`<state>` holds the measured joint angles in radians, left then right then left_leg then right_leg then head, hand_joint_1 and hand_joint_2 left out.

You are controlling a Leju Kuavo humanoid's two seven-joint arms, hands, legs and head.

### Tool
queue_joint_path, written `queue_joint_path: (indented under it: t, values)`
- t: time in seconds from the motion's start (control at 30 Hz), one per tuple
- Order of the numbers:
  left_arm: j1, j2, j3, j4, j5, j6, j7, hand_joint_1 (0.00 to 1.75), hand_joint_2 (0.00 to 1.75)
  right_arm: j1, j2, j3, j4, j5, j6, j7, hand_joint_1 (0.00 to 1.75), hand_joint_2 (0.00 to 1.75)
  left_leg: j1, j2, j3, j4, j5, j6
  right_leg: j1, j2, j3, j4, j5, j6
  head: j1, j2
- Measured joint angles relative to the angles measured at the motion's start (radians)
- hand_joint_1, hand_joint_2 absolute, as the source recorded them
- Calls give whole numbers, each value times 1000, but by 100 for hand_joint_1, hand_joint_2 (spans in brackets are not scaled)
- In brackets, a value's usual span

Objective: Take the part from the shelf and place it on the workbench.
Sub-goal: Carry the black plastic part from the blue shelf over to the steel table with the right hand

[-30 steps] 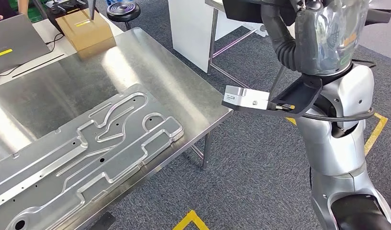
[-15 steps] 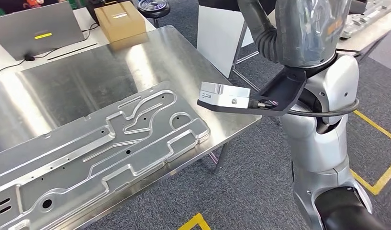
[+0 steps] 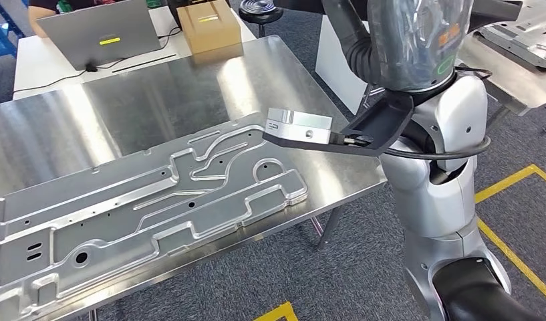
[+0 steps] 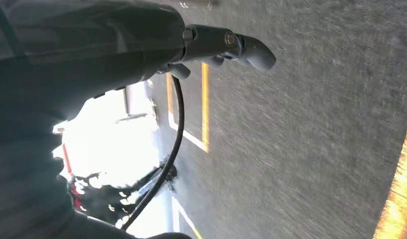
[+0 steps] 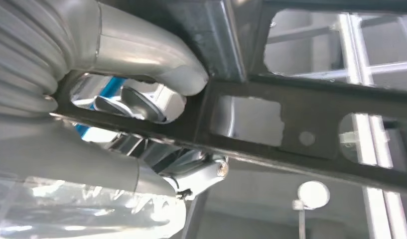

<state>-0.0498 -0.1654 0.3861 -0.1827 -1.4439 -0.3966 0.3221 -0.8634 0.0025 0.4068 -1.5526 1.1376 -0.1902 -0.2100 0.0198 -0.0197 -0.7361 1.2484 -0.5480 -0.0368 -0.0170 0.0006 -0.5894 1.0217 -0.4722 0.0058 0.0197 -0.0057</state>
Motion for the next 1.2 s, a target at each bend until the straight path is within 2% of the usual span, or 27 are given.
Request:
queue_joint_path:
  t: [0.03,0.07,0.1,0.13,0.2,0.27,0.33,0.4,0.43,0.5,0.53,0.57,0.6,0.63,0.7,0.77,0.8,0.83,0.87,0.93,0.97,1.0,1.03,1.07,1.1,1.13,1.2]
  values:
    - [0,-4,0,0,3,-3,1,0,175,2,0,0,0,2,2,0,175,175,0,8,-24,55,-18,0,2,-13,2,0,-1,-2,-1,0]
    - [1,-7,1,0,6,-4,2,0,175,4,0,0,0,4,3,1,175,175,0,11,-33,78,-19,0,4,-26,3,0,-2,-2,-2,0]
    - [1,-10,2,0,9,-5,2,0,175,6,0,0,0,5,3,1,175,175,0,14,-23,60,-2,0,4,-38,4,1,-4,-2,-3,0]
    - [2,-11,4,0,13,-7,2,0,175,6,1,0,0,6,4,1,175,175,0,22,6,6,27,0,4,-49,6,2,-6,-1,-3,0]
    - [1,-12,8,0,19,-8,-4,0,175,6,1,0,0,6,4,1,175,175,-3,64,73,-123,73,2,8,-66,8,9,-13,8,-6,0]
    - [0,-14,12,0,23,-8,-13,0,175,6,1,0,0,7,3,1,175,175,-8,87,97,-178,81,9,16,-81,10,15,-20,16,-6,0]
    - [0,-15,17,0,26,-9,-19,0,175,6,1,0,0,7,3,0,175,175,-8,66,93,-177,82,18,19,-98,12,14,-23,19,-3,0]
    - [0,-15,24,0,26,-9,-23,0,175,5,1,0,0,7,2,-1,175,175,-5,44,90,-178,86,27,15,-82,6,34,-44,24,-1,0]
    - [0,-15,26,0,26,-9,-24,0,175,6,0,0,0,6,2,-1,175,175,-2,34,90,-179,88,31,13,-62,-8,69,-68,27,1,0]
    - [0,-14,28,0,28,-9,-28,0,175,10,-4,-1,0,6,1,-1,175,175,0,11,87,-179,90,37,12,-26,-65,193,-130,29,8,0]
    - [0,-14,29,0,30,-7,-29,0,175,14,-6,-2,0,5,1,-1,175,175,0,-2,86,-179,91,39,12,-20,-94,254,-151,29,11,0]
    - [1,-14,30,0,32,-5,-31,0,175,18,-8,-2,0,5,1,-1,175,175,0,-15,86,-179,91,40,12,-17,-113,289,-155,29,14,0]
    - [1,-14,32,0,35,-3,-31,0,175,22,-9,-2,0,5,1,-1,175,175,0,-29,86,-178,92,40,12,-14,-114,285,-139,29,16,0]
    - [2,-14,34,0,37,1,-32,0,175,23,-10,-2,0,5,1,-2,175,175,0,-42,87,-178,92,40,12,-8,-96,244,-108,28,19,0]
    - [2,-14,41,0,43,10,-36,0,175,22,-11,-2,0,5,1,-2,175,175,1,-67,86,-178,94,37,9,34,-37,112,-41,25,22,0]
    - [2,-14,48,0,49,20,-44,0,175,22,-14,-3,0,4,1,-2,175,175,3,-90,79,-178,100,28,9,72,-1,31,-21,23,23,0]
    - [2,-14,51,0,52,23,-47,0,175,23,-15,-3,0,4,2,-2,175,175,5,-101,74,-180,104,21,11,74,3,23,-26,22,23,0]
    - [5,-14,53,0,54,27,-50,0,175,23,-15,-3,0,3,2,-2,175,175,5,-111,70,-183,108,14,10,65,5,19,-27,21,23,0]
    - [7,-14,54,0,56,30,-54,0,175,23,-16,-3,0,2,2,-2,175,175,4,-106,68,-183,108,9,8,53,6,17,-24,18,23,0]
    - [10,-14,58,0,60,35,-61,0,175,20,-16,-2,2,-2,3,-2,175,175,-3,-58,51,-143,81,2,1,28,10,11,-21,9,12,0]
    - [9,-13,60,0,62,36,-65,0,175,20,-16,-3,4,-4,4,-3,175,175,-4,-24,29,-91,51,2,1,14,11,11,-21,5,6,0]
    - [9,-14,61,0,63,37,-69,0,175,20,-17,-3,7,-7,5,-5,175,175,-5,-3,2,-25,18,1,1,3,12,11,-22,2,1,0]
    - [8,-14,63,0,64,39,-72,0,175,20,-18,-4,12,-10,5,-8,175,175,-4,7,-25,40,-8,0,2,-8,12,11,-22,1,-1,0]
    - [8,-13,66,0,67,40,-75,0,175,20,-19,-4,17,-15,6,-11,175,175,-3,10,-41,83,-20,-2,2,-17,13,11,-23,1,-2,0]
    - [9,-13,69,0,68,41,-78,0,175,20,-19,-4,22,-20,7,-14,175,175,-1,11,-39,88,-14,-3,2,-24,13,12,-23,1,-3,0]
    - [9,-12,73,0,70,42,-81,0,175,20,-20,-4,26,-23,7,-17,175,175,1,13,-18,54,8,-4,1,-30,13,13,-24,2,-3,0]
    - [10,-10,78,0,73,44,-89,0,175,19,-21,-4,34,-29,8,-22,175,175,3,23,54,-79,62,-6,2,-37,14,18,-28,9,-5,0]
